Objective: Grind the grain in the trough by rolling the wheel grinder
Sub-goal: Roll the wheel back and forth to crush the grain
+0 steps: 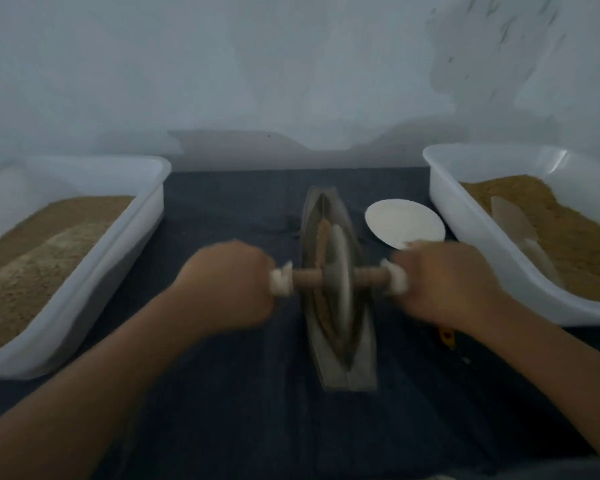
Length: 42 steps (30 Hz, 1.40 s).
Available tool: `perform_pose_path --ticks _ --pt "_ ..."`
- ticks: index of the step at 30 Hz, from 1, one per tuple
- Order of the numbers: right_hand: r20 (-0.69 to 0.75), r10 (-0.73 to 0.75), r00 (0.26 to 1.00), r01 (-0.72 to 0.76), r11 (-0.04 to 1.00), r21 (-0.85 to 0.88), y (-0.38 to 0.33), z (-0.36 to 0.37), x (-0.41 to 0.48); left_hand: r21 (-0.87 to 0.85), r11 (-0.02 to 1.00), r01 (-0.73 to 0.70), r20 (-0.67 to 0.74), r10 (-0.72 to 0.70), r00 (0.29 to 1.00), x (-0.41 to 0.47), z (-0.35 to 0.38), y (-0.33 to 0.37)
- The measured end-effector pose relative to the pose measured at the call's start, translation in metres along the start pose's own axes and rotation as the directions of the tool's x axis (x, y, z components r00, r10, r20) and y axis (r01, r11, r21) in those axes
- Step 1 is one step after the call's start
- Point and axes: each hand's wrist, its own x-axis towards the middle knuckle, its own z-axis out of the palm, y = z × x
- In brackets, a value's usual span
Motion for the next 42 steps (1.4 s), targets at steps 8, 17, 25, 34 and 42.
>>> perform_pose_path --ticks 8,17,25,34,42 --pt "-0.060 0.131 0.990 -0.132 0.991 -0.012 0.011 0.023 0.069 -0.003 0.985 0.171 -0.031 -0.171 0.985 0.077 0.003 -0.004" --pt "0.008 0.040 0.999 -0.040 0.998 0.046 -0.004 0.003 -0.007 -0.007 1.000 0.006 -0.078 -0.006 0.997 0.000 0.014 -0.002" --pt "-0.049 0.099 0.994 -0.102 0.992 -0.080 0.003 0.007 0.070 -0.058 0.976 0.210 -0.115 -0.216 0.970 0.071 0.021 -0.007" --pt "0.081 0.046 0.996 -0.048 0.999 0.018 0.000 -0.002 0.010 -0.003 1.000 0.002 -0.181 -0.003 0.983 0.003 0.021 -0.001" --pt "-0.031 0.127 0.991 -0.129 0.990 -0.052 0.000 0.010 0.060 -0.042 0.986 0.161 -0.080 -0.164 0.983 0.070 0.012 -0.007"
